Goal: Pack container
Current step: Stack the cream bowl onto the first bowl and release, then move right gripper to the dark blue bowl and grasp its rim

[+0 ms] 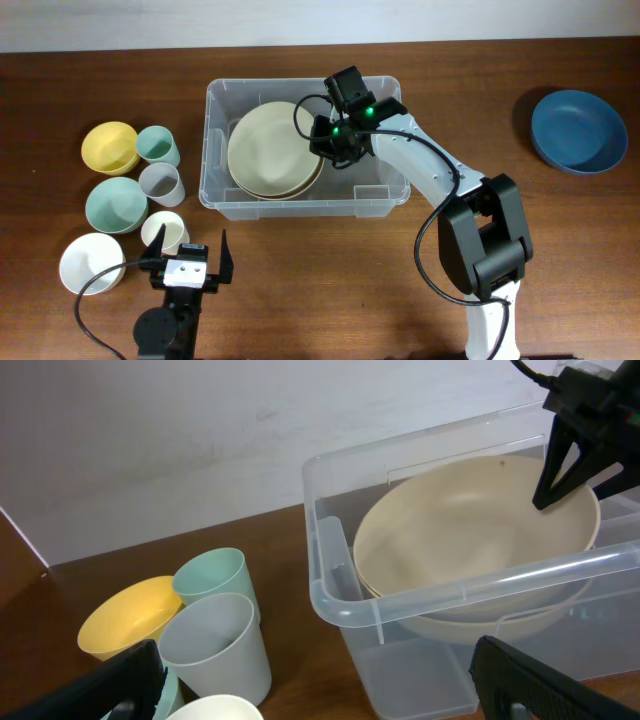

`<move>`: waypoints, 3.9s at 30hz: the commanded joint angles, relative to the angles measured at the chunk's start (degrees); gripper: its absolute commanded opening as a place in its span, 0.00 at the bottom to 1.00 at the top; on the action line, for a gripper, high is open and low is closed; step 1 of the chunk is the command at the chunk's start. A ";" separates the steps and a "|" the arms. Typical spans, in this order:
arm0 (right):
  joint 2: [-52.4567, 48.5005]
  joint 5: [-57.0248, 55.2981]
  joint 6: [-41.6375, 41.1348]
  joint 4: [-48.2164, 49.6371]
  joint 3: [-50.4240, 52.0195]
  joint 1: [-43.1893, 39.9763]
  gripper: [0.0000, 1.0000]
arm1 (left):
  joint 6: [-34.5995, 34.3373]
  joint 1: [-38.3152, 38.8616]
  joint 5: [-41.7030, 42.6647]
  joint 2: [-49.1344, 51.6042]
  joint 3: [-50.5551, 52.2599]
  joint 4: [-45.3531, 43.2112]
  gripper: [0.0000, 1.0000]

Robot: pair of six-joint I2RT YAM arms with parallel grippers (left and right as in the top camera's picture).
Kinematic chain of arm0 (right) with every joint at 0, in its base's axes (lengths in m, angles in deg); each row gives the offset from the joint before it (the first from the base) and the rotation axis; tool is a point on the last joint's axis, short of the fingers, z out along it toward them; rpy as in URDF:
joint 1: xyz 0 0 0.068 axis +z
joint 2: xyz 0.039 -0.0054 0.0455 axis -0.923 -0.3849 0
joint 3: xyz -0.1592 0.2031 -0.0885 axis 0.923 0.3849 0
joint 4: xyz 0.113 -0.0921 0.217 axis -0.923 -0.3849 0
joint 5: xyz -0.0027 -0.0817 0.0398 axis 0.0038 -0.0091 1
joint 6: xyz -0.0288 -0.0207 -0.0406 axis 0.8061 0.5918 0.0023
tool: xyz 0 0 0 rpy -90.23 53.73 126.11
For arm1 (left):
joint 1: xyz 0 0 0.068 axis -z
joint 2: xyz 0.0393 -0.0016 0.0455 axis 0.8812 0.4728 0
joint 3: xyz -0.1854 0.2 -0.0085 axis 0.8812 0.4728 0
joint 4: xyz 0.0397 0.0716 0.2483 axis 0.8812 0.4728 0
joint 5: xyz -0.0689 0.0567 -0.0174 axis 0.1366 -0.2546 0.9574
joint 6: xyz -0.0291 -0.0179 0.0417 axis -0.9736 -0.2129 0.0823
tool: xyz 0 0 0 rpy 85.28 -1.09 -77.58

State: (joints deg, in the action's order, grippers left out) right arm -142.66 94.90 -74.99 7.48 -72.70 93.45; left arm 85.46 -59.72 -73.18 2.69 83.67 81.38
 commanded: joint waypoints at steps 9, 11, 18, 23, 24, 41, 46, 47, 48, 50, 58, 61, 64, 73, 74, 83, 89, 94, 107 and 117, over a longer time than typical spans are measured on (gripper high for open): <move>-0.15 2.47 -0.15 -0.76 -0.09 0.15 0.44 | 0.87 -0.37 0.85 -0.33 0.31 0.09 1.00; -0.15 2.16 1.86 -0.72 -0.26 0.15 0.59 | 0.90 -0.37 0.85 -0.33 0.33 0.09 1.00; 0.02 0.02 6.56 -4.68 -5.53 0.15 0.81 | 0.87 -0.37 0.85 -0.33 0.31 0.09 1.00; 0.02 -9.14 8.11 -14.03 -15.19 0.15 0.85 | 0.87 -0.37 0.85 -0.33 0.31 0.09 1.00; 0.02 -11.17 9.14 -16.22 -17.68 0.11 0.86 | 0.87 -0.37 0.85 -0.33 0.31 0.09 1.00; 0.42 -26.69 3.28 -52.85 -50.01 -32.13 0.99 | 0.87 -0.37 0.85 -0.33 0.31 0.09 1.00; 0.42 -26.12 0.96 -53.51 -44.54 -43.95 0.99 | 0.90 -0.37 0.83 -0.33 0.33 0.09 1.00; 0.42 -26.12 -0.09 -53.05 -43.28 -45.79 0.99 | 0.87 -0.37 0.83 -0.33 0.31 0.09 1.00; 0.42 -26.12 -1.62 -52.00 -41.31 -48.41 0.99 | 0.90 -0.37 0.85 -0.33 0.31 0.09 1.00; 0.31 -26.03 -2.19 -48.65 -37.07 -52.17 0.99 | 0.87 -0.37 0.83 -0.33 0.31 0.09 1.00; 0.26 -24.46 -3.65 -35.39 -19.10 -57.90 0.99 | 0.90 -0.37 0.83 -0.33 0.31 0.09 1.00; 0.26 -23.52 -3.65 -31.47 -14.78 -59.14 0.99 | 0.90 -0.37 0.85 -0.33 0.31 0.09 1.00; 0.17 -22.53 -3.41 -27.87 -11.30 -60.30 0.99 | 0.90 -0.37 0.83 -0.33 0.31 0.09 1.00; 0.07 -21.46 -0.20 -18.64 -4.26 -60.65 0.99 | 0.87 -0.37 0.85 -0.33 0.31 0.09 1.00; 0.04 -21.24 -0.20 -17.79 -3.58 -60.65 0.99 | 0.87 -0.37 0.85 -0.33 0.31 0.09 1.00; -0.13 -20.46 -0.20 -10.95 2.25 -60.65 0.99 | 0.90 -0.37 0.85 -0.33 0.31 0.09 1.00; -0.15 -20.24 -0.15 -7.02 5.14 -60.65 0.99 | 0.87 -0.37 0.85 -0.33 0.31 0.09 1.00; -0.17 -19.98 0.94 -3.74 6.91 -60.65 0.99 | 0.90 -0.37 0.85 -0.33 0.31 0.09 1.00; -0.22 -17.40 5.01 1.73 8.09 -60.61 0.99 | 0.90 -0.37 0.85 -0.33 0.31 0.09 1.00; -0.72 -17.03 5.99 2.75 8.20 -60.61 0.99 | 0.90 -0.37 0.85 -0.33 0.31 0.09 1.00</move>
State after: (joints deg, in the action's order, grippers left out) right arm -142.57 77.56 -69.70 9.88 -65.11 32.93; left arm 85.46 -59.72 -73.18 2.69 83.67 81.38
